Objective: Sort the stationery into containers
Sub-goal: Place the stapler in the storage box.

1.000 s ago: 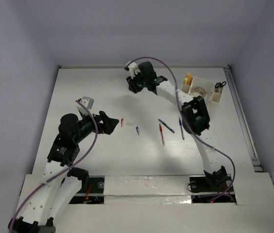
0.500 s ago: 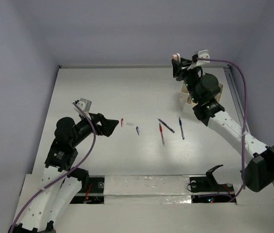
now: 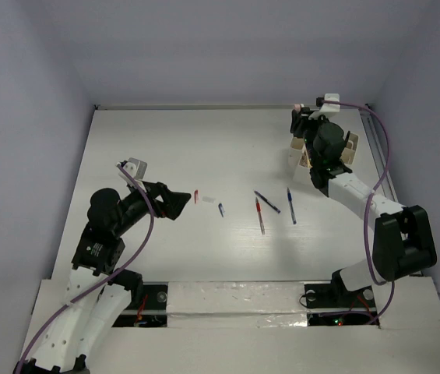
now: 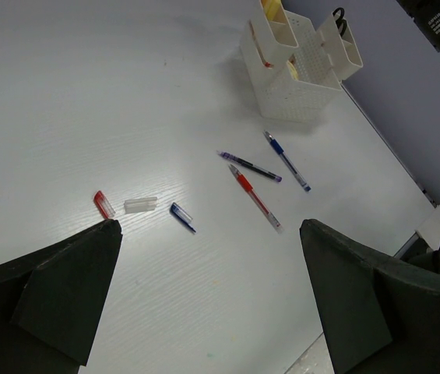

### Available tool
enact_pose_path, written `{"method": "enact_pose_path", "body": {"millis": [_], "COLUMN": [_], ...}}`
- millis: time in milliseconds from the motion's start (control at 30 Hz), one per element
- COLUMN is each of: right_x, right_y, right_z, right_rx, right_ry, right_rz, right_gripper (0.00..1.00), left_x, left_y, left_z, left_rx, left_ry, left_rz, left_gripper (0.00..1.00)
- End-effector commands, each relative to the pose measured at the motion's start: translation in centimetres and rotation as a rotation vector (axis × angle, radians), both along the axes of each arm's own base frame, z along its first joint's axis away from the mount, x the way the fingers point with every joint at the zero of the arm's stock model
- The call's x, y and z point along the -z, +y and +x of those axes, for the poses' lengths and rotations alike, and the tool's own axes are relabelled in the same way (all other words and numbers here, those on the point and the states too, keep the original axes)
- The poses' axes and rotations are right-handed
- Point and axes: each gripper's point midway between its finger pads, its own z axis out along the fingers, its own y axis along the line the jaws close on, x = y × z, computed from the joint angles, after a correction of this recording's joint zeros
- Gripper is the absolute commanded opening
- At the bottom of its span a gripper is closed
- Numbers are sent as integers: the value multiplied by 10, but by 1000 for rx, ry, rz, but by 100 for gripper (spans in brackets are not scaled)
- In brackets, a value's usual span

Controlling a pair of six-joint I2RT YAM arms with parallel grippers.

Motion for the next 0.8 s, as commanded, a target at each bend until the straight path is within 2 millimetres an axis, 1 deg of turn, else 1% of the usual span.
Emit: {"method": "enact_pose_path", "body": {"millis": [0, 233, 267, 433, 467, 533, 567, 633, 667, 767], "right_x": [-19, 16, 22, 38, 42, 47, 50, 57, 60, 69], "right_y": [-9, -11, -15, -16, -21, -21, -26, -27, -32, -31], "right_z": [5, 7, 7, 7, 9, 10, 11, 14, 15, 16], "right_rx": [30, 49, 56, 64, 79, 80, 89, 98, 112, 109], "right_ry": [-110, -51, -40, -12, -6, 0, 2, 14, 20, 38], "right_rz": [52, 53, 51, 49, 46, 45, 44, 42, 43, 48], "right_gripper": [0, 0, 0, 0, 0, 0, 0, 0, 0, 0], "left_x": [-12, -11, -11, -10, -10, -11, -11, -12, -11, -11], "left_y": [-4, -3, -3, -3, -3, -3, -3, -2, -2, -2], "left_z": [1, 2, 2, 3, 3, 2, 2, 2, 2, 2], "left_rx": [22, 21, 20, 15, 15, 16, 15, 13, 13, 13], "left_ry": [-59, -57, -56, -54, -53, -56, -57, -58, -57, -57], "left_rz": [-9, -7, -6, -5, -5, -6, -6, -7, -6, -6], "left_gripper": [99, 99, 99, 99, 99, 99, 99, 99, 99, 99]}}
